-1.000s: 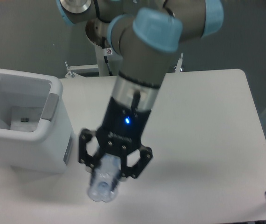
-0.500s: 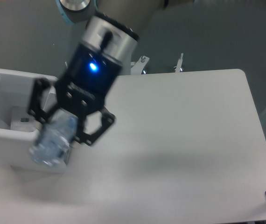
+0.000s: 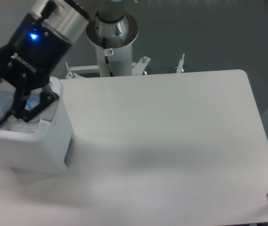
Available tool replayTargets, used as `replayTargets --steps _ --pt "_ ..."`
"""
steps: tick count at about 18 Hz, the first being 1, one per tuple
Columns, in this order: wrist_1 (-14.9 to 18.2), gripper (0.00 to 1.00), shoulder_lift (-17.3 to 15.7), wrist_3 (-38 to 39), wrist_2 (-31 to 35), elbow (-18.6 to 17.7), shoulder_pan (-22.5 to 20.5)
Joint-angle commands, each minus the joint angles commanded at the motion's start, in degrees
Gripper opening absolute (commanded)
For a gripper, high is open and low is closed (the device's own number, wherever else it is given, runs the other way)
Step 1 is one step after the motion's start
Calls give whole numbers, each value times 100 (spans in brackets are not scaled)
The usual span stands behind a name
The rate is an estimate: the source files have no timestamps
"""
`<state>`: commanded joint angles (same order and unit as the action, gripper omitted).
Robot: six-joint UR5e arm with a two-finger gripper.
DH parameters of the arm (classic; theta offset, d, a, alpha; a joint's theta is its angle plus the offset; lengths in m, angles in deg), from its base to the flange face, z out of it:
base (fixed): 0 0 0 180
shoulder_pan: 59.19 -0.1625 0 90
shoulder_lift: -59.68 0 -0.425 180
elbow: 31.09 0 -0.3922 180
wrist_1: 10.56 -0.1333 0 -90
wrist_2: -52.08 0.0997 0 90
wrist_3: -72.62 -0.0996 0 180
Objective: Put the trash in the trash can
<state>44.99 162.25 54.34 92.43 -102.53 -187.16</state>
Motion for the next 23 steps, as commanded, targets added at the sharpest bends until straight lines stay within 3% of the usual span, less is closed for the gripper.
replayTargets --steps 3,15,19,23 --pt "-220 28 -159 -9 0 -379 35" --pt "-256 36 -159 -571 26 -1135 395" --pt "-256 51 -290 -729 35 -1381 405" --pt "-256 90 -457 -738 53 -1504 396"
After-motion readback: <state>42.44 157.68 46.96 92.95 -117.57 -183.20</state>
